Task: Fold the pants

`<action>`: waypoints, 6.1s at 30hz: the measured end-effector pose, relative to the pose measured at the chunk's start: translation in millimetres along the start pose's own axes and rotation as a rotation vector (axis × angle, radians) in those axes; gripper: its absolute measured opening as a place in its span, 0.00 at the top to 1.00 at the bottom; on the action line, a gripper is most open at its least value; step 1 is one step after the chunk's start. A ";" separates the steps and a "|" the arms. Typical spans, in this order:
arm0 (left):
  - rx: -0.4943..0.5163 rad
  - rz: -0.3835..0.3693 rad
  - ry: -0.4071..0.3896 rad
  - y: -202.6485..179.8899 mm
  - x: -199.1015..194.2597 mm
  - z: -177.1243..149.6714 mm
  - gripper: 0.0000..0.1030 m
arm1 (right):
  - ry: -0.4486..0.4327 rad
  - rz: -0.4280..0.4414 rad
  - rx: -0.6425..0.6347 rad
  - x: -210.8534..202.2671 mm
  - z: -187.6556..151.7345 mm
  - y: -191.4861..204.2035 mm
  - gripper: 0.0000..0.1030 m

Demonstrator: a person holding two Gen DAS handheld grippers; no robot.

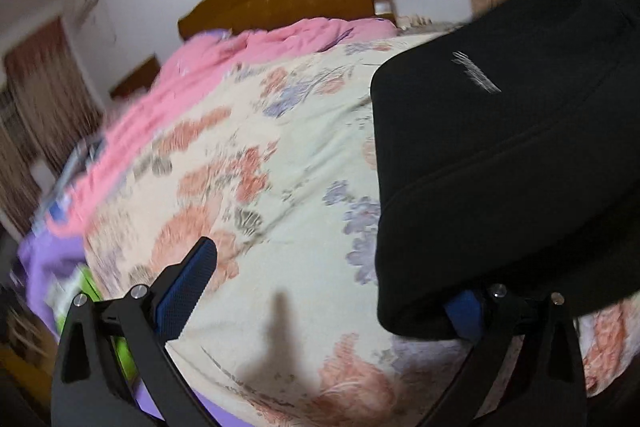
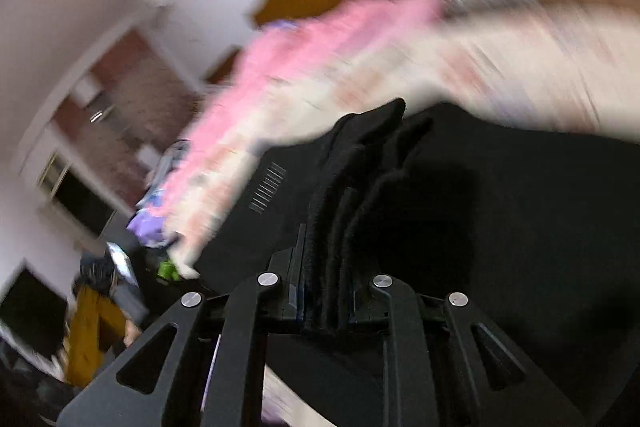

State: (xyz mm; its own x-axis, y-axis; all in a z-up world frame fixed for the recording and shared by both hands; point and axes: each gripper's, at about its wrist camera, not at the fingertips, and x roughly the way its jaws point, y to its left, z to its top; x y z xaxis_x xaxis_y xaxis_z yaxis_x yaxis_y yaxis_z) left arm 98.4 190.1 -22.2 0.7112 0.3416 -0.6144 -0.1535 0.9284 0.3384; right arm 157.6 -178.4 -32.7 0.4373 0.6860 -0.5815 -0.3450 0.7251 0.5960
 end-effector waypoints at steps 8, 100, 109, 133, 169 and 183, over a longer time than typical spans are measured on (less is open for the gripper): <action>-0.127 -0.084 0.067 9.9 14.4 4.0 0.01 | -0.020 0.038 0.013 12.9 -10.9 -7.9 0.84; -0.046 -0.485 0.103 -64.4 92.9 125.3 0.02 | 0.050 -0.390 -0.159 87.2 100.7 -17.6 0.12; -0.030 -0.461 0.106 -67.2 93.2 126.3 0.02 | 0.070 -0.396 -0.266 23.0 10.8 24.1 0.11; 0.287 -0.458 -0.028 -200.7 -5.4 100.5 0.02 | -0.231 -0.328 0.081 -143.8 -55.0 -72.0 0.10; 0.234 -0.601 -0.048 -197.1 12.4 207.2 0.02 | -0.422 0.179 0.012 -230.0 143.2 85.8 0.04; 0.133 -0.639 0.238 -222.5 113.0 195.0 0.02 | 0.053 -0.379 0.033 14.7 86.6 -84.3 0.04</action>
State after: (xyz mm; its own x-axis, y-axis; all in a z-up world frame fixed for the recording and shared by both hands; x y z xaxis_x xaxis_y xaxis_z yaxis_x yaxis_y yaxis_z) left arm 346.7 -6.3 -28.0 0.4620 -0.2288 -0.8568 0.3415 0.9375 -0.0662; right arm 265.1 -234.6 -43.5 0.4848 0.3720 -0.7916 -0.1397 0.9264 0.3498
